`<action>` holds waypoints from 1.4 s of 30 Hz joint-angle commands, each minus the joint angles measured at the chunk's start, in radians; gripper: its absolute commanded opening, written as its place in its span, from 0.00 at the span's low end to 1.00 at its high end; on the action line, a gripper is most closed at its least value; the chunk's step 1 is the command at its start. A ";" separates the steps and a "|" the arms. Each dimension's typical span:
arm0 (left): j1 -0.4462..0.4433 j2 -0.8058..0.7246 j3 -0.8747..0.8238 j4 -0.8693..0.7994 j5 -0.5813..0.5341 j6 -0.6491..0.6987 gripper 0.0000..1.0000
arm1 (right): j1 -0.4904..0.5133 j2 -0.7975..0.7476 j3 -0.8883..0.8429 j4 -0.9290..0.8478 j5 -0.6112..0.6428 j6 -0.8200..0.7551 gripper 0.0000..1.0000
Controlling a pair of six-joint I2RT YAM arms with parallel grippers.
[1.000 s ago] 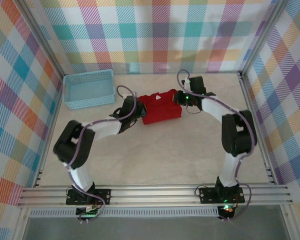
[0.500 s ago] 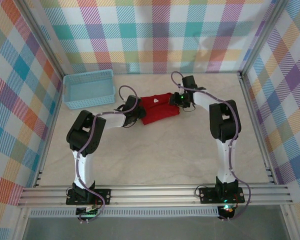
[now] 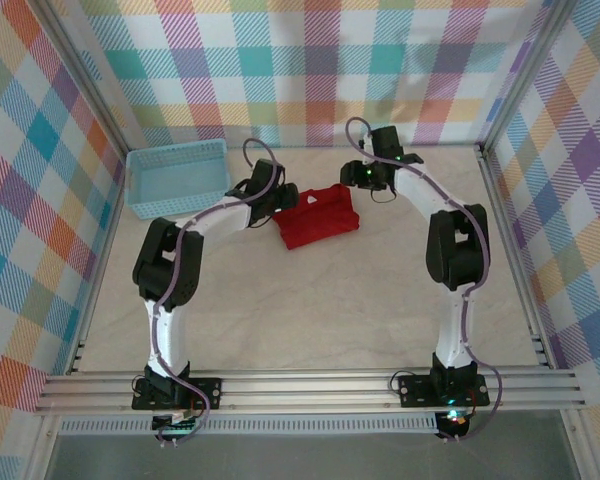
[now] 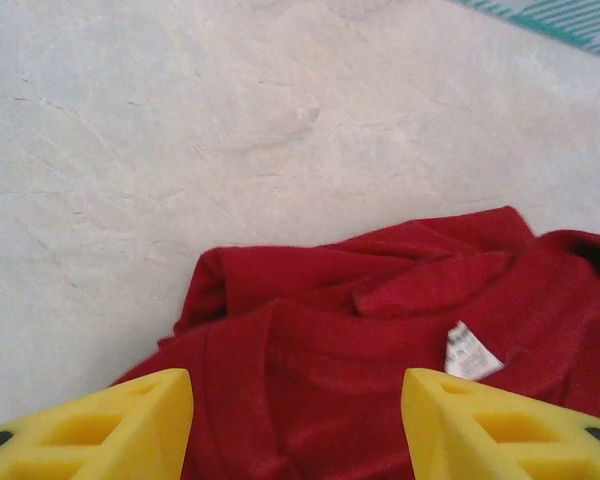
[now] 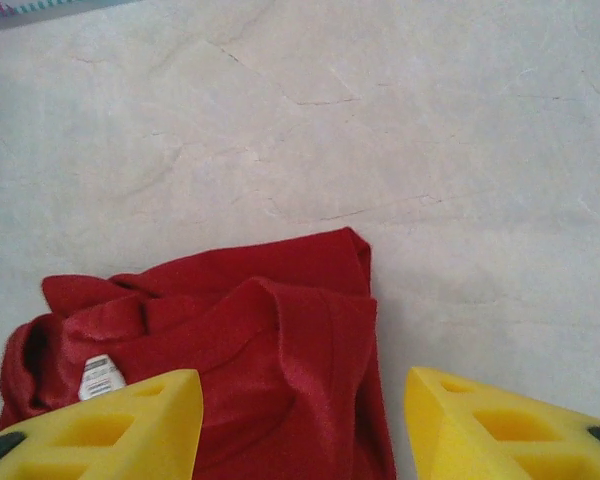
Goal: Fold the inside-out t-shirt
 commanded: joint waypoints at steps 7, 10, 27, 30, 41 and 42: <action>0.020 0.155 0.142 -0.123 0.026 0.063 0.49 | 0.007 0.210 0.204 -0.122 -0.070 -0.069 0.51; 0.019 0.172 0.173 -0.131 0.027 0.062 0.36 | 0.010 0.230 0.231 -0.120 -0.092 -0.066 0.34; 0.022 0.148 0.261 -0.091 -0.086 0.057 0.00 | 0.012 0.095 0.097 0.061 0.093 -0.023 0.00; 0.036 0.175 0.292 -0.107 -0.085 0.030 0.00 | 0.011 0.088 0.064 0.093 0.132 -0.006 0.00; 0.057 0.344 0.611 -0.399 0.006 0.052 0.38 | 0.009 0.126 0.108 0.030 0.173 0.024 0.43; 0.058 0.331 0.623 -0.431 0.003 0.061 0.43 | 0.009 0.103 0.105 0.017 0.177 0.019 0.49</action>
